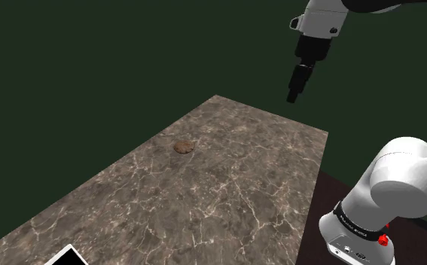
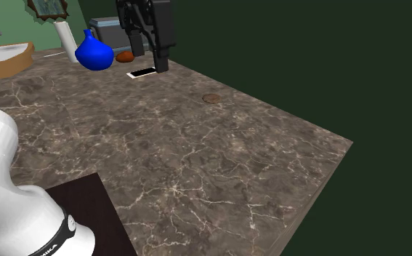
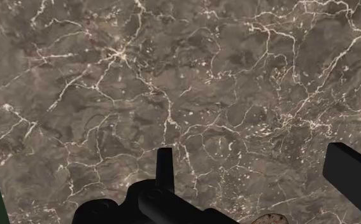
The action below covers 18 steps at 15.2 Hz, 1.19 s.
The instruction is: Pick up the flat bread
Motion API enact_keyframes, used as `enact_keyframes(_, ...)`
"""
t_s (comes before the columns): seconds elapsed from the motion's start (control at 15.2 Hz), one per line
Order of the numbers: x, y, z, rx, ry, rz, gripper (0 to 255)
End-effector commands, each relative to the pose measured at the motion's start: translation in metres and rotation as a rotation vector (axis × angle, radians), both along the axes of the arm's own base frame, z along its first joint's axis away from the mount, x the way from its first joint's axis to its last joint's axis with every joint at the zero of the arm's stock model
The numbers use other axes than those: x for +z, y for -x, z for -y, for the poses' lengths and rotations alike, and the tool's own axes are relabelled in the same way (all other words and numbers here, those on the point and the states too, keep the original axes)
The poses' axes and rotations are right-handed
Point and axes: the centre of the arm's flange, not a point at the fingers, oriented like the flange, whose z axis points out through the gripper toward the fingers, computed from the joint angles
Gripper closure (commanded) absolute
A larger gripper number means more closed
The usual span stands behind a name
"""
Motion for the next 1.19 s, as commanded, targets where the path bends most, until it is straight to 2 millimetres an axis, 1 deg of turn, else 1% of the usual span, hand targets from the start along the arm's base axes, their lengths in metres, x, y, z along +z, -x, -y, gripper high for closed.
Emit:
enact_keyframes(0.0,0.000,0.000,0.000,0.000,0.000,0.000,0)
enact_keyframes(0.26,-0.026,-0.019,-0.043,-0.108,0.007,-0.001,0)
enact_keyframes(0.53,-0.052,-0.042,-0.083,-0.215,0.013,-0.001,0)
enact_keyframes(0.79,-0.078,-0.070,-0.120,-0.323,0.020,-0.002,0)
enact_keyframes(1.12,-0.111,-0.109,-0.162,-0.457,0.028,-0.003,0)
